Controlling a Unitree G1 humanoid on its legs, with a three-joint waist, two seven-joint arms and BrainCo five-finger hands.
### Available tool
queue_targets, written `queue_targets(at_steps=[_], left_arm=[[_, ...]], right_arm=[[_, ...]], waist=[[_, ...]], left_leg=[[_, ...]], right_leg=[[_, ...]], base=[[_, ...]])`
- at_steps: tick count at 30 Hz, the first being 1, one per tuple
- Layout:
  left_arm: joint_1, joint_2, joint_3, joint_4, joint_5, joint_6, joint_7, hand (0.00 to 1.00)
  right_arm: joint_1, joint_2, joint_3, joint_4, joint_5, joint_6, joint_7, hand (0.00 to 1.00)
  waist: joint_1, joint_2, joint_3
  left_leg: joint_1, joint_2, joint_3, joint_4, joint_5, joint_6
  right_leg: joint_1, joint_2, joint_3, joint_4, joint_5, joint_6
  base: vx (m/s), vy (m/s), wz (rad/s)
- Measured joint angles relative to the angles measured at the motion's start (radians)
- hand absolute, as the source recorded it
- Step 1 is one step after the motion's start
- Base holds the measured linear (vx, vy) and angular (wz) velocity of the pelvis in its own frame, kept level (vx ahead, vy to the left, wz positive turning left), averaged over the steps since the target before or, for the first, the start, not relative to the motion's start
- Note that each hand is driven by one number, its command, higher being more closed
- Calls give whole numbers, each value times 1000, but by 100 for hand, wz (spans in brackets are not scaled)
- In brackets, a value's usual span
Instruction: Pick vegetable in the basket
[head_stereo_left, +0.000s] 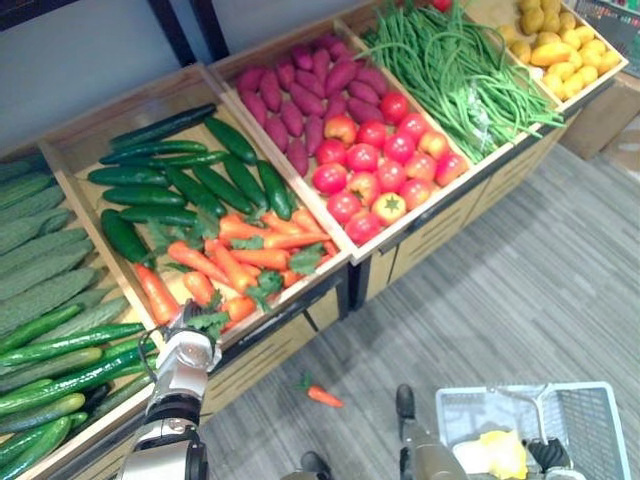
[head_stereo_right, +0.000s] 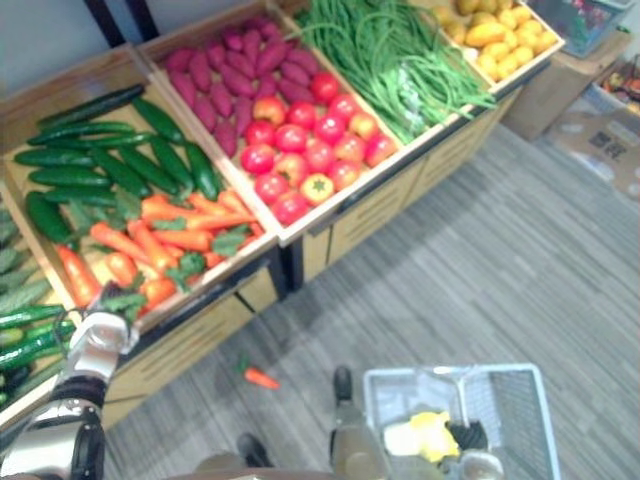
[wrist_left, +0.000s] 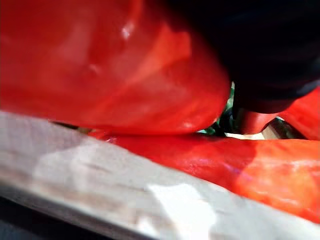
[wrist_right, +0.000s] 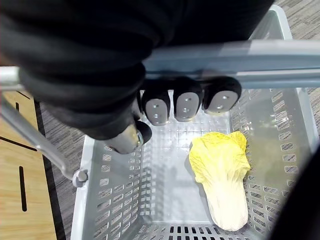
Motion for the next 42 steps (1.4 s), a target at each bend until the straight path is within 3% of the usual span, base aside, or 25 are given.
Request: queue_targets(at_steps=[9,13,21,28,34,42], left_arm=[[22,-49,36,-89,-131,12,52,100],[22,-48,99,-103,-185,13,124,100],[36,-61,152,-228,-308,20,199,100],[102,-137,186,-395,-393,2,259,100],[215,-235,117,-575,-478,-44,267,100],[293,-273,-80,-730,-552,-95,202,100]], right_arm=[[-9,4,-41,33,-1,-1,-5,100],[-2,5,-40,36,-1,-1,-5,100],[6,6,-41,36,-6,-4,-7,100],[15,13,-49,35,-44,-3,-9,100],[22,12,-50,11,-78,-3,-31,100],[22,10,-62,-49,-80,10,-50,100]], waist=[[-2,-4,-29],[-15,0,-46],[-25,-1,-59],[-25,0,-82],[-26,13,-100],[-29,29,-113]], left_leg=[[14,-31,-39,-34,33,15],[19,-39,-58,-50,47,17],[35,-55,-60,-65,51,23],[53,-64,-90,-84,52,24],[55,-71,-92,-85,51,24],[70,-73,-93,-85,48,26]], right_leg=[[23,-15,-30,-1,2,2],[32,-20,-44,-2,2,3],[41,-29,-41,-7,6,8],[54,-30,-41,-8,6,8],[55,-36,-41,-8,6,8],[68,-38,-36,-8,5,9]], base=[[-61,-29,13],[-46,-29,11],[-33,-5,0],[-4,0,0],[-28,-4,1],[-19,-9,-1]])
